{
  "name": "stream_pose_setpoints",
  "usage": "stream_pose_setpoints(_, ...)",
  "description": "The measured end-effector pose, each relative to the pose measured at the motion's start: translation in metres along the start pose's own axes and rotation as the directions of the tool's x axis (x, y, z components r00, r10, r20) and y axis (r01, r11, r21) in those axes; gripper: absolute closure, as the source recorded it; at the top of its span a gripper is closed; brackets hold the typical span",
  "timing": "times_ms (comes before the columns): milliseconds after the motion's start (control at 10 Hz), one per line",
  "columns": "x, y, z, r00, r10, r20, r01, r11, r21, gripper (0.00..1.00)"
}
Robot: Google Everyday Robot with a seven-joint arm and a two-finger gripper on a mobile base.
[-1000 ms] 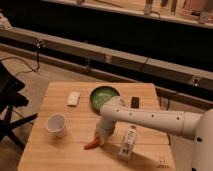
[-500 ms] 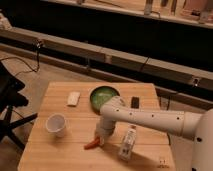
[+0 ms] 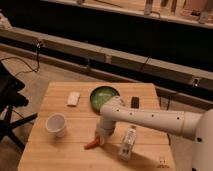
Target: Drag the pepper across the table
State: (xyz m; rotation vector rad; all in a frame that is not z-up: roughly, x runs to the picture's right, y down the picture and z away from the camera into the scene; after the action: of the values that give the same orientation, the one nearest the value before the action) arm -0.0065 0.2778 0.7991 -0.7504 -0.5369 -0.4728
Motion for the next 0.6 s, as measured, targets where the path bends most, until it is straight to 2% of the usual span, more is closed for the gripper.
stream_pose_setpoints(100,0.0092,0.0055,-0.0045,1.0,0.01,0.006,-0.01,1.0,0.004,0.98)
stream_pose_setpoints(600,0.0154,0.0018,-0.0095,1.0,0.018,0.016,-0.018,1.0,0.019,0.98)
